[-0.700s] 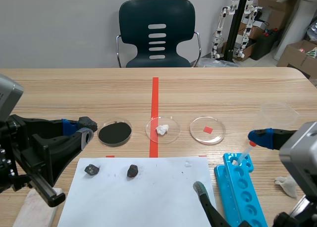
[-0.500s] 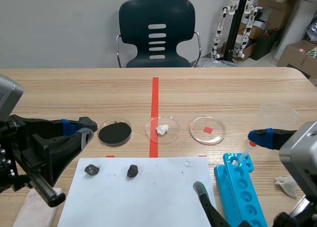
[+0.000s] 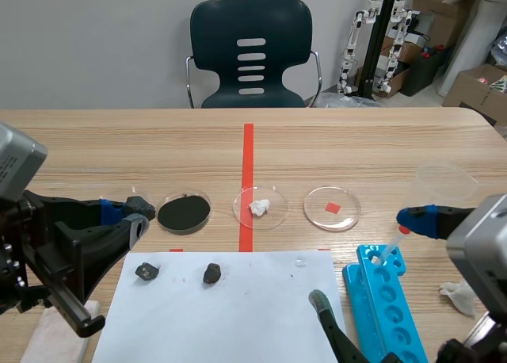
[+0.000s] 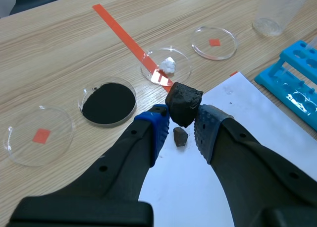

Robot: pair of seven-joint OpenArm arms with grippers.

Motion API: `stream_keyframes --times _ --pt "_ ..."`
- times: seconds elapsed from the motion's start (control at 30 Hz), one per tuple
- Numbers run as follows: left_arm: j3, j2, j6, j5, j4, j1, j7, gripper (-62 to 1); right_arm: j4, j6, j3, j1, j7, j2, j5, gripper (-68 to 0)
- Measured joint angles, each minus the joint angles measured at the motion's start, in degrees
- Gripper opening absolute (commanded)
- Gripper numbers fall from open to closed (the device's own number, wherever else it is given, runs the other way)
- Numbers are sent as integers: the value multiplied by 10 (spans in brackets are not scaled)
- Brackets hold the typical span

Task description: Put the right mineral back

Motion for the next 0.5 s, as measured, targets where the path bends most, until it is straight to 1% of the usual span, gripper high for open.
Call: stream_keyframes --times 0.07,0.1,0.13,0.2,0.3,0.33,0.47,0.5 --pt "0 -10 -14 0 0 0 0 -493 0 0 0 0 0 0 0 4" --pt "0 -18 -26 -3 0 -1 0 -493 0 0 0 0 0 0 0 4" --pt "0 -28 -41 -11 0 -2 0 -493 0 0 0 0 0 0 0 4" --pt "2 -46 -57 -41 0 -4 0 -493 0 0 0 0 0 0 0 4" --pt "16 -71 -59 -70 0 -24 5 -493 0 0 0 0 0 0 0 4" --pt "24 -78 -59 -75 0 -35 10 -493 0 0 0 0 0 0 0 4" --pt "75 -84 -59 -77 0 -89 55 -493 0 0 0 0 0 0 0 4" --pt "90 -84 -54 -78 0 -102 66 -493 0 0 0 0 0 0 0 4"
